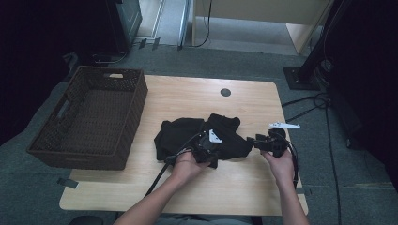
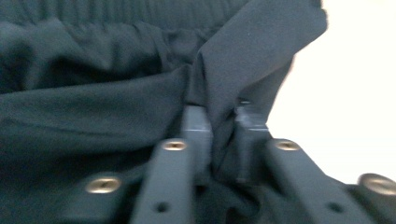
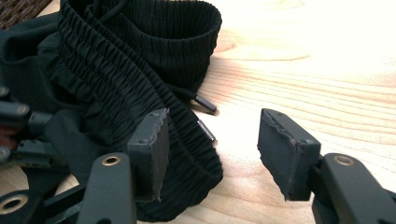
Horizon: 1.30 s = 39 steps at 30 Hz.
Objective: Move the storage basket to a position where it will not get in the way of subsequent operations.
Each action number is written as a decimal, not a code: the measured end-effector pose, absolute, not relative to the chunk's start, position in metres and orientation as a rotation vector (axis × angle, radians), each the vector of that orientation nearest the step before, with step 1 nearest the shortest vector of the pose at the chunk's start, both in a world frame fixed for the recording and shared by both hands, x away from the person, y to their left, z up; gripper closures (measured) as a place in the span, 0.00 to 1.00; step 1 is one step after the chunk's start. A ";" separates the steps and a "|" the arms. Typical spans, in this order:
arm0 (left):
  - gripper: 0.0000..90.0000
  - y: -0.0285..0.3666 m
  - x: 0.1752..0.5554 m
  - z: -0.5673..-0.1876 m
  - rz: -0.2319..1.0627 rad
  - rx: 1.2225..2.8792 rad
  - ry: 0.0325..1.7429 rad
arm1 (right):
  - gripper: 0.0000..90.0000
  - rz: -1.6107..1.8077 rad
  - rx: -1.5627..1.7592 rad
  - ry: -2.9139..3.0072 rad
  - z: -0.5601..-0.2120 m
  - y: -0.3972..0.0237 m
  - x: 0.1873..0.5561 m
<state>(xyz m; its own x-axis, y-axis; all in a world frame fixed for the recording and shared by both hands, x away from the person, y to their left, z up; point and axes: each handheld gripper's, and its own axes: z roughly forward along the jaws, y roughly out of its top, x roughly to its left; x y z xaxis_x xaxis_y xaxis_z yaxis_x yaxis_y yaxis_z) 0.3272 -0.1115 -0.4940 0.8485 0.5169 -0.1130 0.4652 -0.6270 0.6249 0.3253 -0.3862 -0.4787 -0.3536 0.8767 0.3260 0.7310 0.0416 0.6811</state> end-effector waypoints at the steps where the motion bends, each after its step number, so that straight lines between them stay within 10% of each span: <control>1: 0.94 -0.111 0.327 -0.491 0.091 2.352 0.697 | 0.49 1.205 1.669 2.129 -0.479 -0.386 0.325; 17: 0.96 0.006 0.396 -0.405 -0.041 1.964 0.988 | 0.54 1.247 1.629 2.131 -0.476 -0.372 0.329; 26: 0.95 0.034 0.424 -0.433 0.053 2.001 1.185 | 0.60 1.280 1.522 2.179 -0.474 -0.335 0.338; 33: 0.95 0.026 0.427 -0.464 0.075 2.057 1.234 | 0.37 1.252 1.512 2.236 -0.492 -0.293 0.357; 39: 0.95 0.020 0.424 -0.472 0.055 2.077 1.232 | 0.41 1.215 1.584 2.227 -0.506 -0.277 0.372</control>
<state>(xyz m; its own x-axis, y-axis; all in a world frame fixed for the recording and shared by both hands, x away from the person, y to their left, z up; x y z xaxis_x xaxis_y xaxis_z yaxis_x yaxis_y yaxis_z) 0.4242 0.0203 -0.4722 0.5445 0.7815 -0.3046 0.7513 -0.2929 0.5915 0.3721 -0.2773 -0.5060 -0.4308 0.8455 0.3155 0.7230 0.1141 0.6814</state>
